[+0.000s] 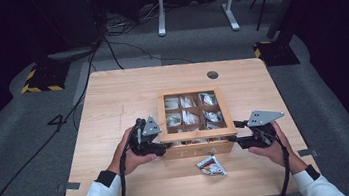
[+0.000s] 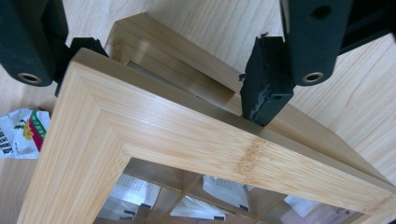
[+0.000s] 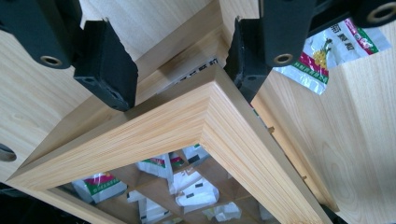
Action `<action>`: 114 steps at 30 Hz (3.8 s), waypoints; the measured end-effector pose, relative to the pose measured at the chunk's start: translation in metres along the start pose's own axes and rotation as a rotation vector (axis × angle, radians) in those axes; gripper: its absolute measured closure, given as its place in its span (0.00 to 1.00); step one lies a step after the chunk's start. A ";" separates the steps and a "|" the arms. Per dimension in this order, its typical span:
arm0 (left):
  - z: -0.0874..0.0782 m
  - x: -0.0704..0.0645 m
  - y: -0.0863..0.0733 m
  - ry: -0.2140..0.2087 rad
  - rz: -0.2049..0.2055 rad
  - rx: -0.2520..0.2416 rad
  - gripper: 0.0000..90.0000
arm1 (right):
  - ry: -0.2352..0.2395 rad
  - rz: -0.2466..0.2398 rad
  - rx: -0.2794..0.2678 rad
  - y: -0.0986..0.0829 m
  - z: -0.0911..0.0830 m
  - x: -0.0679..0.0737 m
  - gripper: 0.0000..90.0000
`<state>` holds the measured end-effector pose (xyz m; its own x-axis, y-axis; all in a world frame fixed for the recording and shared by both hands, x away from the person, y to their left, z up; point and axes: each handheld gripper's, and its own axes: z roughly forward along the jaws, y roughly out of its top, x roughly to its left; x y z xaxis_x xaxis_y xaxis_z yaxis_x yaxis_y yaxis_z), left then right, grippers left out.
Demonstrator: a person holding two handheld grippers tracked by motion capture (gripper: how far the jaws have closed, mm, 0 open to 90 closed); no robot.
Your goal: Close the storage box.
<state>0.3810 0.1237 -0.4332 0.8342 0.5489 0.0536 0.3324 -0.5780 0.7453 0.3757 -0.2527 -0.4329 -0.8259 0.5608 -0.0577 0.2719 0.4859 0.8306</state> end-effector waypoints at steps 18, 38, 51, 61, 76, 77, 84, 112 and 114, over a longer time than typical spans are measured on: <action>-0.006 0.001 -0.008 -0.088 -0.050 0.002 0.32 | 0.027 0.034 0.009 -0.007 -0.006 0.003 0.47; -0.021 -0.013 -0.011 -0.054 0.023 -0.058 0.35 | 0.034 0.037 -0.038 -0.018 -0.015 0.009 0.54; -0.021 -0.011 -0.014 0.008 0.028 -0.032 0.33 | 0.018 0.024 -0.035 -0.015 -0.018 0.010 0.55; -0.034 -0.006 -0.029 0.054 0.082 -0.035 0.20 | -0.047 -0.029 0.012 -0.018 -0.032 0.001 0.41; -0.031 0.007 -0.063 0.168 0.083 0.081 0.20 | -0.185 -0.007 0.107 -0.050 -0.039 -0.021 0.31; -0.030 0.008 -0.065 0.168 0.079 0.088 0.21 | -0.189 -0.002 0.112 -0.052 -0.040 -0.021 0.31; -0.032 0.014 -0.079 0.171 0.060 0.120 0.21 | -0.199 0.024 0.147 -0.068 -0.040 -0.028 0.28; -0.050 0.039 -0.132 0.117 -0.156 0.130 0.22 | -0.193 0.189 0.138 -0.121 -0.054 -0.038 0.26; -0.050 0.039 -0.135 0.109 -0.165 0.122 0.22 | -0.197 0.205 0.139 -0.124 -0.055 -0.039 0.26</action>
<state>0.3467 0.2531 -0.4988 0.7141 0.6999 0.0141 0.5164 -0.5403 0.6645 0.3466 -0.3714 -0.5028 -0.6389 0.7691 -0.0144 0.4990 0.4286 0.7532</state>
